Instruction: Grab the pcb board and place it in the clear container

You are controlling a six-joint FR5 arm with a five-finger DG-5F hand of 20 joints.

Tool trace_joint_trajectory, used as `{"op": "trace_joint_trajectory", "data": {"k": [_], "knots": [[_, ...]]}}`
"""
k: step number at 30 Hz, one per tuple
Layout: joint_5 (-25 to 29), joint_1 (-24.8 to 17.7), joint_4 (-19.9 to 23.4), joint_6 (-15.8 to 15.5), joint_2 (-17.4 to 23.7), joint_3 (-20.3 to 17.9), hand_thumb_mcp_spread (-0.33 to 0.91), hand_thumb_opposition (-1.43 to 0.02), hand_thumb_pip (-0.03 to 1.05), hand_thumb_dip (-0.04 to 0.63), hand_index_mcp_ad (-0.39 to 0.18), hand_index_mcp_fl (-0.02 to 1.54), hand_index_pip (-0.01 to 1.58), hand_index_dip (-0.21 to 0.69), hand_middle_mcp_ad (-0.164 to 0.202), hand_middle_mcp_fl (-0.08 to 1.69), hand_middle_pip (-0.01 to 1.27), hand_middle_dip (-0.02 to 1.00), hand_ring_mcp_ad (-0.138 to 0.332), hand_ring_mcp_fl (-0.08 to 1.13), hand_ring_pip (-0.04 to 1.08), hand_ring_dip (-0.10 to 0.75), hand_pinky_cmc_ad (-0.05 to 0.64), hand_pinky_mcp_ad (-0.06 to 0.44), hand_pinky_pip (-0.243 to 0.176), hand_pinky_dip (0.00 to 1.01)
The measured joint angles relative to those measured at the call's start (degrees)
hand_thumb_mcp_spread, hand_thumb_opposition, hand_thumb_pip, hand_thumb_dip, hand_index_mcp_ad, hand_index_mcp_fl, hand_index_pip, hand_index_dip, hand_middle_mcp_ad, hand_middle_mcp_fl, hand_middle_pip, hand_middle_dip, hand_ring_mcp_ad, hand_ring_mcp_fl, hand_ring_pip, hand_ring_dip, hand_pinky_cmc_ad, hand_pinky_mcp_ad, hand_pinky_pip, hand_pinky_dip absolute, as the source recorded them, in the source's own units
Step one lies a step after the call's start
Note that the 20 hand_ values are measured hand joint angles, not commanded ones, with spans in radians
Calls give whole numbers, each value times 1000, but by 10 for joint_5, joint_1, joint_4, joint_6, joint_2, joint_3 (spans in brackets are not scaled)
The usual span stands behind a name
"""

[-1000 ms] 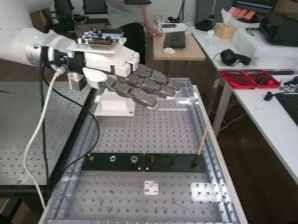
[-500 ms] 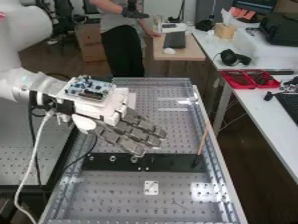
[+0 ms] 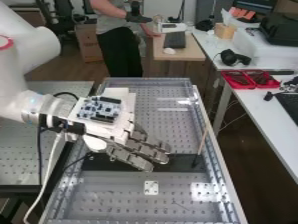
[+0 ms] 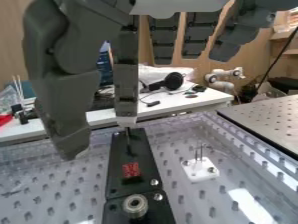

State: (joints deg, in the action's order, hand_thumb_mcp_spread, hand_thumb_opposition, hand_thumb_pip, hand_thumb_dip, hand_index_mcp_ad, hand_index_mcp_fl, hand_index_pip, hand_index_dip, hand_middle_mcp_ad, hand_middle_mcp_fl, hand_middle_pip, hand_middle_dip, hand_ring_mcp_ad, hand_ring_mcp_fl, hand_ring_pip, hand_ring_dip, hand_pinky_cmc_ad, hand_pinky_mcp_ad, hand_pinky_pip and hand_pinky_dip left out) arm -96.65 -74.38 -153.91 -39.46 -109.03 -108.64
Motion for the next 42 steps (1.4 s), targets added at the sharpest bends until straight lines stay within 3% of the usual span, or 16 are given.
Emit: {"op": "trace_joint_trajectory", "data": {"k": [13, 29, 42], "knots": [[-37, 10, 8, 10, -26, 27, 527, -805, 377, 187, -87, 483, 724, 204, 84, 3, 131, 77, 117, 3, 93, -63, 227, 113, -65, 176], [-54, 19, 14, -8, -44, 38, 538, -801, 382, 190, -87, 290, 1138, 227, 86, 7, 131, 91, 113, 3, 93, -63, 251, 115, -63, 176], [-70, 15, 2, -9, -66, 64, 557, -812, 367, 188, -103, 291, 1187, 227, 82, 7, 127, 94, 112, 3, 91, -63, 262, 113, -63, 180]]}}
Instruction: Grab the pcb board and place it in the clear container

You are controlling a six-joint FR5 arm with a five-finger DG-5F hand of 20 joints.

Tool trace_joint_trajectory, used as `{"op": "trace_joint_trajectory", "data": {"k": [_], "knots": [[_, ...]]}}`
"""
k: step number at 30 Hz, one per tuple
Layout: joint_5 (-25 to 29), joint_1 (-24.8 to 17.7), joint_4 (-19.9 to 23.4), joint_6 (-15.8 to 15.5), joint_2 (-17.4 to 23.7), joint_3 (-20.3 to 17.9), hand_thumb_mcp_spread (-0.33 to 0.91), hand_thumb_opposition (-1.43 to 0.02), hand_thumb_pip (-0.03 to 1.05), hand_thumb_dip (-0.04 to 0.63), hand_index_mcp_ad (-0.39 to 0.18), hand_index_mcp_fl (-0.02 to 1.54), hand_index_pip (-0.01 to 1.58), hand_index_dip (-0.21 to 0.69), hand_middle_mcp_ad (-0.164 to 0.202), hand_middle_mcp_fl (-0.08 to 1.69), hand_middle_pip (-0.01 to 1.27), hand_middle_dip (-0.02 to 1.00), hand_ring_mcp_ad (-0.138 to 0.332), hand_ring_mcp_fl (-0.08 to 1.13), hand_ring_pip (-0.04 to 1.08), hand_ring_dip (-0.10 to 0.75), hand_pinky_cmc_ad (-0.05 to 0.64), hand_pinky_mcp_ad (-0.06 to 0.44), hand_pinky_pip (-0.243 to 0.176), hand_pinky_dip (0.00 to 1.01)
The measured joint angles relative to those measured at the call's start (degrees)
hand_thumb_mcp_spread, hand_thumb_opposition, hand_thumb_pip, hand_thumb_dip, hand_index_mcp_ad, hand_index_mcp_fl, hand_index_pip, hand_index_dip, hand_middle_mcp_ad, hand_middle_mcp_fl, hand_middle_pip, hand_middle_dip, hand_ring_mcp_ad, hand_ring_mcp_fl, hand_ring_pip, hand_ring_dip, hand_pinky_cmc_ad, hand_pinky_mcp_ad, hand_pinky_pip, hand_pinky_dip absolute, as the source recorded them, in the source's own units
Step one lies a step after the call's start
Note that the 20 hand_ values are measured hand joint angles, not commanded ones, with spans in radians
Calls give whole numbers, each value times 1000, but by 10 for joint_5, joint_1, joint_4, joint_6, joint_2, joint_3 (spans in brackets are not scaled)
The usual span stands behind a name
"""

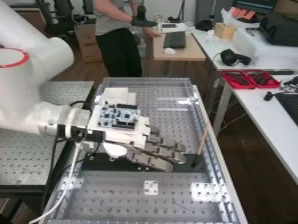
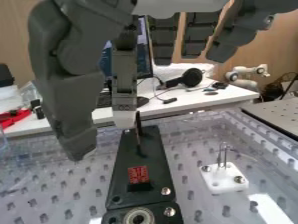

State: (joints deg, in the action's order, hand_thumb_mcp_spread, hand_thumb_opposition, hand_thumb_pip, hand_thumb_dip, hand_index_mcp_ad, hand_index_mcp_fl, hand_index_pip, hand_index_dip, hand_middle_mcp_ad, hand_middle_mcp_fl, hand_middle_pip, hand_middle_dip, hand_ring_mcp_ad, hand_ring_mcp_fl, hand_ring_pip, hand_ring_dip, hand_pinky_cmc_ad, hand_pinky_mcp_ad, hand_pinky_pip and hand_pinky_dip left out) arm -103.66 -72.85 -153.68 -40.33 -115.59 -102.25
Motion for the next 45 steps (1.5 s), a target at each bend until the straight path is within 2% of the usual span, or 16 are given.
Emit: {"op": "trace_joint_trajectory", "data": {"k": [19, 28, 33, 38, 45], "knots": [[22, -2, 2, 10, -58, 37, 571, -812, 349, 190, -105, 410, 1121, 222, 80, 7, 131, 108, 113, 16, 94, -63, 279, 101, -65, 176], [24, -3, -1, 13, -70, 51, 571, -812, 347, 190, -105, 476, 1075, 218, 80, 7, 131, 108, 112, 16, 94, -61, 279, 98, -63, 180], [23, -4, -4, 11, -74, 57, 585, -812, 347, 190, -122, 525, 1054, 213, 75, 9, 131, 108, 115, 16, 94, -59, 278, 98, -63, 180], [20, -4, -5, 8, -78, 62, 648, -836, 379, 188, -154, 656, 1138, 213, 75, 21, 131, 106, 113, 19, 94, -59, 302, 101, -65, 180], [15, -3, -7, 3, -82, 66, 691, -876, 379, 194, -180, 696, 1166, 241, 75, 37, 131, 110, 113, 35, 87, -52, 297, 98, -63, 180]]}}
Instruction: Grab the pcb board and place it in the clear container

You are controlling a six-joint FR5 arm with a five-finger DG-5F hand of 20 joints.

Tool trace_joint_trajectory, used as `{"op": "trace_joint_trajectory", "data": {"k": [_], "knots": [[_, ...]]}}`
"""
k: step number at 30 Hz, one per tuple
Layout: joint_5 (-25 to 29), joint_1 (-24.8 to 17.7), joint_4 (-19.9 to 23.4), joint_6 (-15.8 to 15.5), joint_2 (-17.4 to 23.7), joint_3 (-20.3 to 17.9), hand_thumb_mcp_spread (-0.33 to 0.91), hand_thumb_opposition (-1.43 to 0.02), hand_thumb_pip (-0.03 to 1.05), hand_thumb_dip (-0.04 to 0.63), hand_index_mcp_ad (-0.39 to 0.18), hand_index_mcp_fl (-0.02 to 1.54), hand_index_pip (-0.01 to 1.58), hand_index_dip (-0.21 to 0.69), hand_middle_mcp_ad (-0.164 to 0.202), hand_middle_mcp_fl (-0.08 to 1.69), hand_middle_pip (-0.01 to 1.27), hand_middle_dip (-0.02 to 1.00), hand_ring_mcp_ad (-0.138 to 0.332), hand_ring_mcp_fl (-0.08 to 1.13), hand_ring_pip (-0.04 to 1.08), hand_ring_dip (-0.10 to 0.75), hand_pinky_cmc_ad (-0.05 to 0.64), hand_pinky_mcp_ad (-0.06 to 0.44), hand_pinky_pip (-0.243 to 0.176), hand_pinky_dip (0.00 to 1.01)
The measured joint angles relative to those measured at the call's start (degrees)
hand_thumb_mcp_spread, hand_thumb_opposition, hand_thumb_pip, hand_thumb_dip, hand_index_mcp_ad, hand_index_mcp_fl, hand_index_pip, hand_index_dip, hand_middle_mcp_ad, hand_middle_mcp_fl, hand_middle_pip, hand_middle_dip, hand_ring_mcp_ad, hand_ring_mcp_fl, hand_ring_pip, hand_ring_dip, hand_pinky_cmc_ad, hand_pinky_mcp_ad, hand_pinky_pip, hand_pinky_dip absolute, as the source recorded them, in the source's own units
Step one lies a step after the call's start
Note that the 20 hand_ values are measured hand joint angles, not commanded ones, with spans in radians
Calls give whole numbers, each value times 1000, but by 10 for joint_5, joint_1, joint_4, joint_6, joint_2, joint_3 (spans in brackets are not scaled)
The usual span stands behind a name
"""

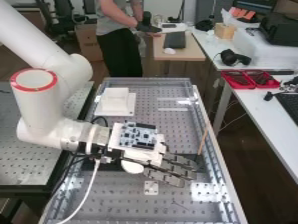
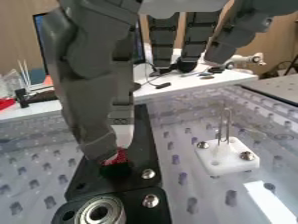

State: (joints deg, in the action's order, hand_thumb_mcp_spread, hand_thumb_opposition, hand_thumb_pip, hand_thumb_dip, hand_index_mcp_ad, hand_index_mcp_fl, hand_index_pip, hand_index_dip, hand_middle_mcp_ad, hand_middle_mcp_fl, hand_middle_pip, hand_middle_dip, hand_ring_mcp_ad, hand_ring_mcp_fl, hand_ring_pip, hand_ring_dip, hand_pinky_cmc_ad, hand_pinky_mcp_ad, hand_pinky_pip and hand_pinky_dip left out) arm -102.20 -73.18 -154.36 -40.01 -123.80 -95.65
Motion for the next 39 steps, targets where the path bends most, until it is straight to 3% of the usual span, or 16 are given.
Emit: {"op": "trace_joint_trajectory", "data": {"k": [17, 39], "knots": [[-7, 2, 4, 5, 2, 0, 635, -867, 347, 190, -180, 522, 988, 215, 75, 37, 131, 124, 113, 51, 87, -56, 312, 101, -63, 180], [4, 2, 18, 6, 3, -17, 614, -855, 347, 202, -176, 536, 1002, 195, 61, 45, 131, 124, 110, 47, 87, -52, 330, 98, -63, 180]]}}
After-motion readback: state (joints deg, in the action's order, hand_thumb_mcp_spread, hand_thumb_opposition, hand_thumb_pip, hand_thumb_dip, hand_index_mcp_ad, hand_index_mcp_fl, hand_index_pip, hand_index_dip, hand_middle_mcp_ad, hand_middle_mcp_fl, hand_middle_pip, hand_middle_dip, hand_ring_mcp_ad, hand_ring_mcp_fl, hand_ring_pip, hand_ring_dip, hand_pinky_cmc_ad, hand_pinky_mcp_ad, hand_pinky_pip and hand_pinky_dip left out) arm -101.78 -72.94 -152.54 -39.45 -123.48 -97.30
